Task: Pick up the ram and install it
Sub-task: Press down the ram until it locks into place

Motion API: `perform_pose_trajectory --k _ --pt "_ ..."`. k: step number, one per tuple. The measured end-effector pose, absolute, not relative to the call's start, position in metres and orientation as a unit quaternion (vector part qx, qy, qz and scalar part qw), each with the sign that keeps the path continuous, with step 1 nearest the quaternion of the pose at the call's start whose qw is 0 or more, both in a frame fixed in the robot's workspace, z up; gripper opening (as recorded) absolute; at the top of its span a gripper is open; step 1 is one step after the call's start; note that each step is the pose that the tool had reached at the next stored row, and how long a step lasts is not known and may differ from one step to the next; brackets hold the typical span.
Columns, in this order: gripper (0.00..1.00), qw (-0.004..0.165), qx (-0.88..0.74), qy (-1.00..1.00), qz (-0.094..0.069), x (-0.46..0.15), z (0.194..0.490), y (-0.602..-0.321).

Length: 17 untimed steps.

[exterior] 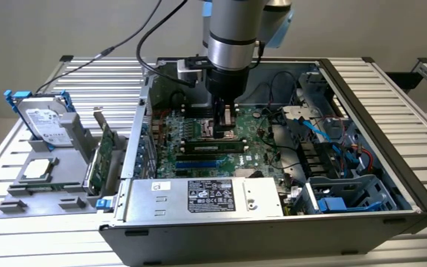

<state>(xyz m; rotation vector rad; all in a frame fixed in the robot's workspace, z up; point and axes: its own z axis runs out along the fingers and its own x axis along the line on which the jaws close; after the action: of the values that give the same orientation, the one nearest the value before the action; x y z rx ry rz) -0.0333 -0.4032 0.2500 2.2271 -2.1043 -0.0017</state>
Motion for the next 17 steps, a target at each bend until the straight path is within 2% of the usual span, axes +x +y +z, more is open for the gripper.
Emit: perform_pose_trajectory --k 17 --pt "0.11 0.039 0.719 -0.694 -0.001 -0.034 0.237 -0.402"
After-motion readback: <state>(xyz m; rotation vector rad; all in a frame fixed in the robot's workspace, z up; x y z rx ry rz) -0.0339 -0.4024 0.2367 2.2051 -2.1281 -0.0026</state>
